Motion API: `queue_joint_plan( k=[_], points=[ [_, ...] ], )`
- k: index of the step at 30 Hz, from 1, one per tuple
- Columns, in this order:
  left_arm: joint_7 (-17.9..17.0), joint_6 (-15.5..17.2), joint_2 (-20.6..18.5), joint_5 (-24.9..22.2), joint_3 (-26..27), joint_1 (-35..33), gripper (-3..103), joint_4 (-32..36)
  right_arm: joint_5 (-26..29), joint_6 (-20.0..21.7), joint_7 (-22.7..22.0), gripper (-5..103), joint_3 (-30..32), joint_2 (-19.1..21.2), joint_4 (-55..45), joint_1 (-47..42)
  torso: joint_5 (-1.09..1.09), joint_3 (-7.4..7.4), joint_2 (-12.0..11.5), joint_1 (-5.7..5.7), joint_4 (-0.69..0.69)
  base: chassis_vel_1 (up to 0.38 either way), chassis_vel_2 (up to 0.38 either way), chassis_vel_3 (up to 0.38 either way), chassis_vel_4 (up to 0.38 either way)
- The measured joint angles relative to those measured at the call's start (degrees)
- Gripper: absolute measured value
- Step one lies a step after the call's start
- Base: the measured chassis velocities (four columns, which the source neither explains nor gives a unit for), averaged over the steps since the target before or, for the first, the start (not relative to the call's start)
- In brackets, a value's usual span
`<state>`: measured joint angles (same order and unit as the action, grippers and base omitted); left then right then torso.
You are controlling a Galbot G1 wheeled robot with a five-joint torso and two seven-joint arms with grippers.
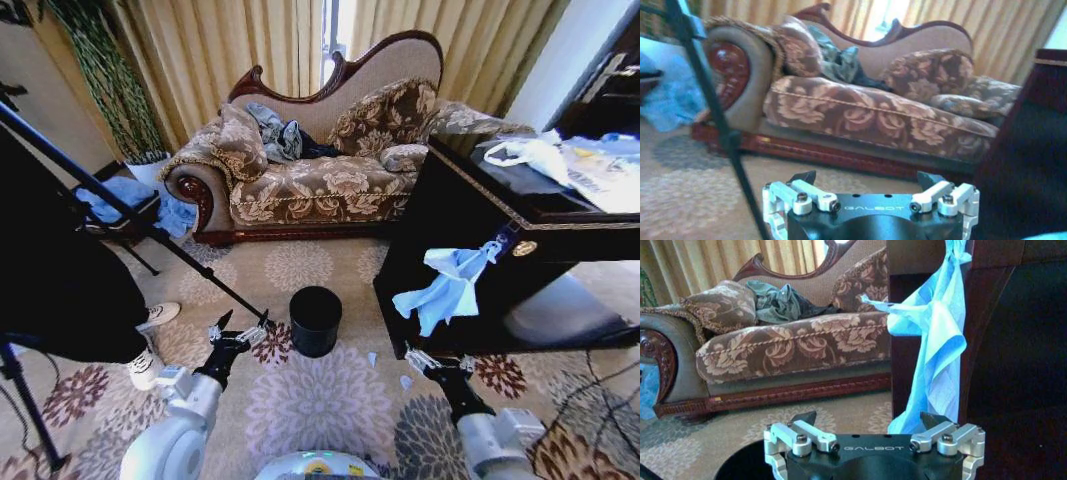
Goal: Place a garbage bag over the trash bin.
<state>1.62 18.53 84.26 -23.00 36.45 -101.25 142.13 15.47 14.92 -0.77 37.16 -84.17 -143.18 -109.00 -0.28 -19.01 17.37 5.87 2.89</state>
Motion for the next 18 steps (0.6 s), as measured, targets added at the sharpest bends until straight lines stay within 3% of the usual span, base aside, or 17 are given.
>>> queue_joint_plan(
  k=[2, 3, 6, 7, 9, 10, 11, 13, 15, 18],
  points=[
    [-1.20, -3.66, 3.19, -0.64, -0.23, -3.56, 100, 0.91, -0.02, -1.93, 0.77, 100, 0.10, 0.37, 0.60, 0.33, -0.01, 0.00, 0.00, 0.00, -0.02, 0.000, 0.000, 0.000, 0.000],
    [-1.20, -3.66, 3.19, -0.64, -0.23, -3.56, 100, 0.91, -0.02, -1.93, 0.77, 100, 0.10, 0.37, 0.60, 0.33, -0.01, 0.00, 0.00, 0.00, -0.02, 0.000, 0.000, 0.000, 0.000],
    [-1.92, -14.15, 7.59, -0.46, -2.36, -4.79, 100, -0.58, -0.32, -8.35, 3.58, 100, 0.71, 1.61, 2.78, 1.30, 0.02, 0.00, 0.00, -0.01, -0.03, 0.000, 0.000, 0.000, 0.000],
    [-2.63, -16.21, 7.64, -0.54, -2.93, -4.10, 100, -1.31, -0.43, -10.22, 4.40, 100, 0.89, 1.98, 3.40, 1.58, 0.00, 0.00, 0.00, 0.00, -0.02, 0.000, 0.000, 0.000, 0.000],
    [-3.24, -17.22, 6.90, -0.43, -3.30, -2.82, 100, -1.95, -0.56, -12.67, 5.52, 100, 1.11, 2.46, 4.20, 1.98, 0.00, 0.00, 0.00, 0.00, -0.01, 0.000, 0.000, 0.000, 0.000],
    [-2.68, -16.17, 4.77, -0.45, -2.98, -1.33, 100, -2.12, -0.74, -15.56, 6.79, 100, 1.37, 3.01, 5.20, 2.42, -0.01, 0.00, 0.00, 0.00, 0.00, 0.000, 0.000, 0.000, 0.000],
    [-2.68, -16.17, 4.77, -0.45, -2.98, -1.33, 100, -2.12, -0.74, -15.56, 6.79, 100, 1.37, 3.01, 5.20, 2.42, -0.01, 0.00, 0.00, 0.00, 0.00, 0.000, 0.000, 0.000, 0.000],
    [-0.66, -13.72, -0.09, -0.43, -2.01, 0.70, 100, -2.13, -2.33, -18.28, 7.23, 100, 1.11, 3.22, 5.73, 2.50, 0.01, 0.00, 0.00, 0.00, -0.03, 0.000, 0.000, 0.000, 0.000],
    [0.40, -10.03, -5.44, 0.42, -1.17, 2.58, 100, -2.75, -4.52, -18.65, 6.10, 100, 1.19, 1.13, 5.17, 0.66, -0.04, 0.00, 0.00, 0.00, 0.03, 0.000, 0.000, 0.000, 0.000],
    [2.15, -7.52, -8.10, 1.66, 0.06, 2.73, 100, -2.97, -4.70, -18.28, 5.50, 100, 1.59, 0.53, 4.76, 0.10, -0.01, 0.00, 0.00, 0.00, 0.03, 0.000, 0.000, 0.000, 0.000]
  ],
)
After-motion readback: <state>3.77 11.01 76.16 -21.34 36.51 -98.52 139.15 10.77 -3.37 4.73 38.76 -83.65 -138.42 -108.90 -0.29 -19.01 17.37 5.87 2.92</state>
